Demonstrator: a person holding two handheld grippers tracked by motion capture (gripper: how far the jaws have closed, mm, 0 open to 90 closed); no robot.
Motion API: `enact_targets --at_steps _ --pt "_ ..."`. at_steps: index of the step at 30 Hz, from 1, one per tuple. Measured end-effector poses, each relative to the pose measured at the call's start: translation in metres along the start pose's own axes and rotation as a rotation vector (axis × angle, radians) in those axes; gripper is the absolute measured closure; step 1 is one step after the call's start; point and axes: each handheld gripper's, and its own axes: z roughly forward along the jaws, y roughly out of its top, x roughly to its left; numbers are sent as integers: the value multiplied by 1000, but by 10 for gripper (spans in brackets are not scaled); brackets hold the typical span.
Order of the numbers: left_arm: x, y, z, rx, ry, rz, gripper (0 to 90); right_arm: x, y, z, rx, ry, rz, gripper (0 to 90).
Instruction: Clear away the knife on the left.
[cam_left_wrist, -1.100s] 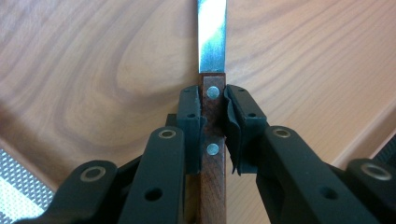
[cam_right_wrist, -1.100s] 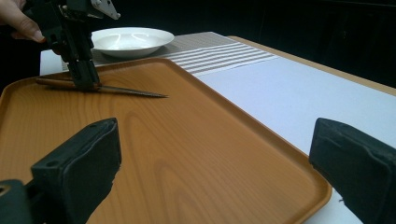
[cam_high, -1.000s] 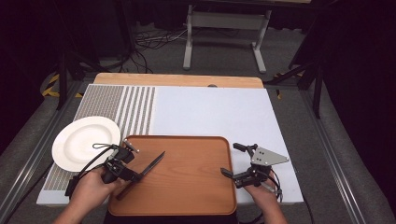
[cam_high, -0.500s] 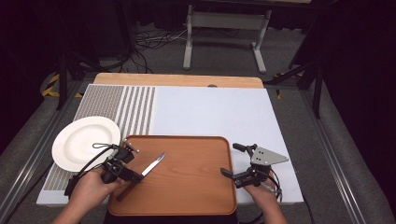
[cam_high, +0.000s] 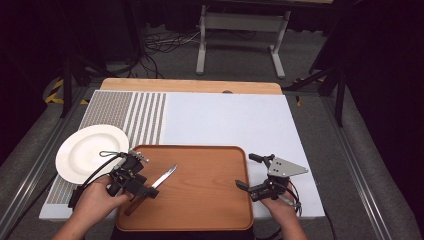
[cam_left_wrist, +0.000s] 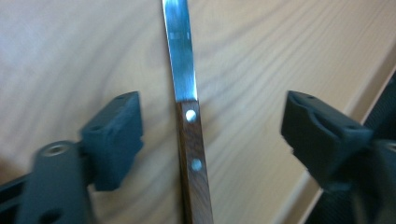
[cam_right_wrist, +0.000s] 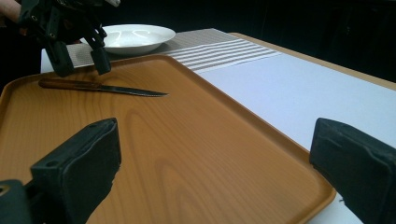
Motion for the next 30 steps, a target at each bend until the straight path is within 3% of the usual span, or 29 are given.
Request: enact_targets --at_steps 4,9,10,14,18,22,25,30 --pt "-4 0 -4 -38 -34 92 172 0 0 -1 -3 -3 3 29" --pt "-14 3 -8 -74 4 215 196 0 0 -1 2 -1 -3 29" --pt "-18 4 -11 -77 13 256 285 1 0 -1 -1 0 -2 29" --pt "-23 5 -14 -78 23 318 431 0 0 -1 -3 -4 -5 29" --pt "-27 9 -10 -38 53 378 583 0 0 -1 -1 -2 -6 29" --pt "-28 13 -5 8 76 427 838 0 0 0 6 -1 -7 29" --pt "-26 15 -1 32 91 466 900 0 0 0 8 -1 -8 29" --pt "-24 19 5 60 87 499 900 0 -1 0 8 1 -5 29"
